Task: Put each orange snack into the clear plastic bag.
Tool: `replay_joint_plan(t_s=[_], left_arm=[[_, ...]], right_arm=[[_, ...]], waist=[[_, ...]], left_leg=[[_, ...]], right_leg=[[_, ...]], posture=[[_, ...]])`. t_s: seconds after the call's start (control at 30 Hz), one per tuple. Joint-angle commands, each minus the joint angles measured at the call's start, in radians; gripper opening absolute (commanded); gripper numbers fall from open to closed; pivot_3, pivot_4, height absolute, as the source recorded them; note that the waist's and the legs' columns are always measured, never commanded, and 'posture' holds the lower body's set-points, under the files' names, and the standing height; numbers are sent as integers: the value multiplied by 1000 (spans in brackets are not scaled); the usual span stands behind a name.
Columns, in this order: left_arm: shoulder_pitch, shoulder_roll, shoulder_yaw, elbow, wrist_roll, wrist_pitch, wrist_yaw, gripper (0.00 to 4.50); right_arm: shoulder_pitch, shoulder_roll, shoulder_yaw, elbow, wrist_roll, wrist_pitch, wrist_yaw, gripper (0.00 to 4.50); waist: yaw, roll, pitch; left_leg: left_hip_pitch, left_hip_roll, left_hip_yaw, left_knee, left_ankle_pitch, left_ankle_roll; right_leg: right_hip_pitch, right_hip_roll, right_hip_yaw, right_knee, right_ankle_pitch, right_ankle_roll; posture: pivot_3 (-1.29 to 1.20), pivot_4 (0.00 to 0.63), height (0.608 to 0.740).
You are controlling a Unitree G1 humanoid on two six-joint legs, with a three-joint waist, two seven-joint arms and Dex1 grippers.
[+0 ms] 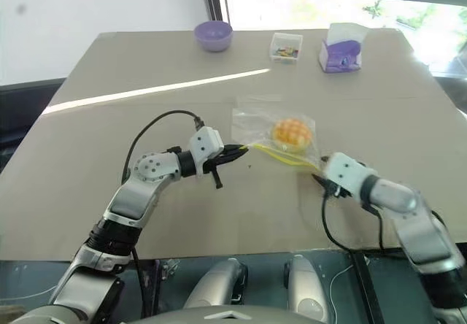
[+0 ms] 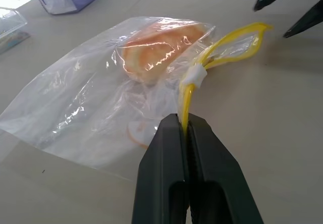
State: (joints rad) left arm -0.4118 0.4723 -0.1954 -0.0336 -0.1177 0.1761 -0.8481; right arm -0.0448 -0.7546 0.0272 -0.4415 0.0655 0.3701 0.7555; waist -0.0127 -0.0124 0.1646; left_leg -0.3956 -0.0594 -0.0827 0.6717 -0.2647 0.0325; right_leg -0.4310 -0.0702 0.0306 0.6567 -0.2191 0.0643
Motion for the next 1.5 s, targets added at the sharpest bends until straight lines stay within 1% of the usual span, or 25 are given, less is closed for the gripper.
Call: replay_joint_plan(t_s=[0.03, 0.07, 0.17, 0.27, 0.37, 0.4, 0.43, 0.5, 0.53, 0.7, 0.9, 1.5], left_arm=[[-5, 3, 27, -67, -25, 9, 4, 0], [-6, 3, 28, -67, -27, 7, 3, 0], [-10, 8, 25, -55, -10, -36, 0, 0], [-7, 15, 21, -43, -1, -66, -6, 0], [-7, 26, 22, -34, 1, -71, -12, 0], [-7, 30, 23, -33, 0, -70, -14, 0], [-7, 33, 23, -34, -2, -68, -17, 0], [-6, 38, 22, -38, -6, -61, -21, 0], [-7, 42, 20, -40, -8, -56, -25, 0], [-15, 50, 21, -46, -16, -22, -35, 0], [-29, 44, 26, -52, -26, 14, -40, 0], [-41, 44, 30, -52, -25, 31, -37, 0]], right_arm=[[-65, 19, -51, -176, 121, 104, 8, 2220], [-97, 25, -24, -179, 100, 105, -5, 2220], [-205, 65, 117, -139, -5, 66, -38, 2220], [-305, 128, 257, -34, -128, -11, -76, 2220], [-393, 180, 319, 64, -190, -67, -90, 2220], [-411, 191, 328, 85, -198, -79, -86, 2220], [-425, 198, 337, 103, -208, -96, -83, 1982], [-442, 208, 355, 129, -232, -130, -81, 1376], [-453, 218, 366, 144, -246, -148, -85, 990], [-489, 252, 394, 193, -308, -215, -88, 990], [-498, 274, 417, 209, -358, -255, -73, 990], [-538, 271, 409, 264, -412, -346, -56, 990]], waist=[[-3, 0, 0], [-3, 0, 0], [-2, 0, 0], [-1, 0, 0], [0, 0, 0], [1, 0, 0], [2, 0, 0], [2, 0, 0], [2, 0, 0], [-1, 0, 0], [-1, 0, 0], [-1, 0, 0]], left_leg=[[1, 0, 0, 0, 0, 0], [1, 0, 0, 0, 0, 0], [4, 0, 0, 0, 0, 0], [5, 0, -1, 0, 0, 0], [4, -1, -1, 0, 2, -4], [3, -1, -1, 0, 2, -4], [2, -1, -1, 0, 3, -4], [1, -1, -2, 0, 3, -4], [1, -1, -2, 0, 3, -4], [1, -1, -2, -1, 3, -4], [1, -1, -2, -1, 3, -4], [1, -1, -2, -1, 3, -4]], right_leg=[[0, 0, 0, 0, 0, 0], [1, 0, 0, 0, 0, 0], [4, 0, -1, 0, 0, 0], [5, 0, -2, 0, 0, 0], [4, 0, -2, 0, 0, 0], [3, 0, -2, -1, 0, 0], [3, -1, -2, -1, 0, 0], [2, 0, -3, -1, 0, 0], [2, 0, -3, -1, 0, 0], [2, 0, -3, -1, 0, 0], [2, 0, -3, -1, 0, 0], [2, 0, -3, -1, 0, 0]], posture=[[0, 150, 740], [0, 150, 740], [0, 150, 740], [0, 150, 740], [0, 150, 740], [0, 150, 740], [0, 150, 740], [0, 150, 740], [0, 150, 740], [0, 150, 740], [0, 150, 740], [0, 150, 740]])
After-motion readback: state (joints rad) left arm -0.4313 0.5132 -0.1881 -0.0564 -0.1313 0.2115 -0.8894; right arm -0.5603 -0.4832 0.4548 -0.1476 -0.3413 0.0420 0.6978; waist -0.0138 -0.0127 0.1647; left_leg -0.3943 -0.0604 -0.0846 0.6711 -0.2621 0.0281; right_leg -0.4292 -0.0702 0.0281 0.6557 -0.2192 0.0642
